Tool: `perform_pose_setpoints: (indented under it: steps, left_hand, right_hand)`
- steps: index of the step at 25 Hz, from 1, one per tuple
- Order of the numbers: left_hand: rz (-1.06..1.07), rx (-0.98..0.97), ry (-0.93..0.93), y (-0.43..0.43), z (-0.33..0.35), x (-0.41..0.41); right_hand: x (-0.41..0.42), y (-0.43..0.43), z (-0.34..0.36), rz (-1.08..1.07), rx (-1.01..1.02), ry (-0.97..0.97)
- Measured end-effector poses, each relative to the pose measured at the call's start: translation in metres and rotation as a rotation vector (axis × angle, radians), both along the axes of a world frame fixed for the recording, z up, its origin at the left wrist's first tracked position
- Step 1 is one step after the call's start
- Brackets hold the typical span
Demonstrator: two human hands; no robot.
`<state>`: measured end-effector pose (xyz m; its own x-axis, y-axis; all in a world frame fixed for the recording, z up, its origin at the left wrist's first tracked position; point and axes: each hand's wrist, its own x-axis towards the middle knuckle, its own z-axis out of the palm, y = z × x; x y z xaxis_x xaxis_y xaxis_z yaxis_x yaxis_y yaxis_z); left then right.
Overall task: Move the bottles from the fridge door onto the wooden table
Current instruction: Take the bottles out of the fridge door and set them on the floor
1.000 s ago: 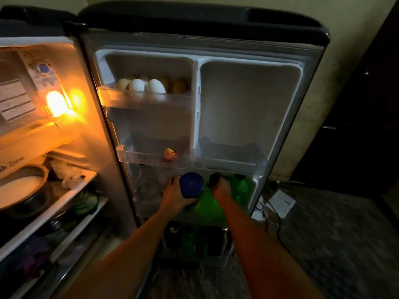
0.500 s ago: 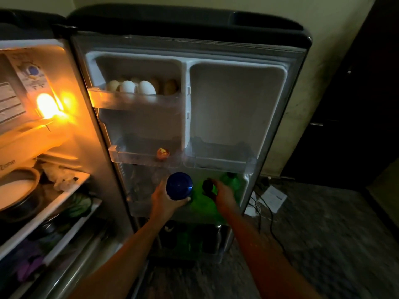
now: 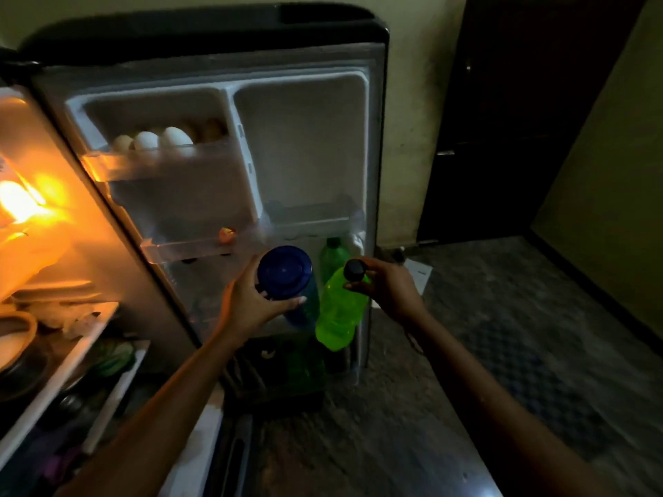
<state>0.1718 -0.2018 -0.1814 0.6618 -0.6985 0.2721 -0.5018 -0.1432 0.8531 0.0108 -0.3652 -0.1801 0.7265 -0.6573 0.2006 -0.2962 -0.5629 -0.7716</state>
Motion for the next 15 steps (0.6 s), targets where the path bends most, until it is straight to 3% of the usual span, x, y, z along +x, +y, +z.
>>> perform_pose_setpoints:
  steps: [5, 9, 15]
  left_hand:
    - [-0.07, 0.124, 0.14, -0.051, -0.071, -0.044]
    - [-0.092, 0.178, 0.224, -0.114, -0.19, -0.076]
    - [-0.097, 0.201, 0.275, -0.208, -0.377, -0.094]
  right_hand:
    - [-0.055, -0.03, -0.066, -0.066, 0.028, 0.16]
    - [-0.079, -0.077, -0.19, -0.15, 0.086, 0.277]
    - [-0.087, -0.15, -0.383, -0.259, 0.117, 0.301]
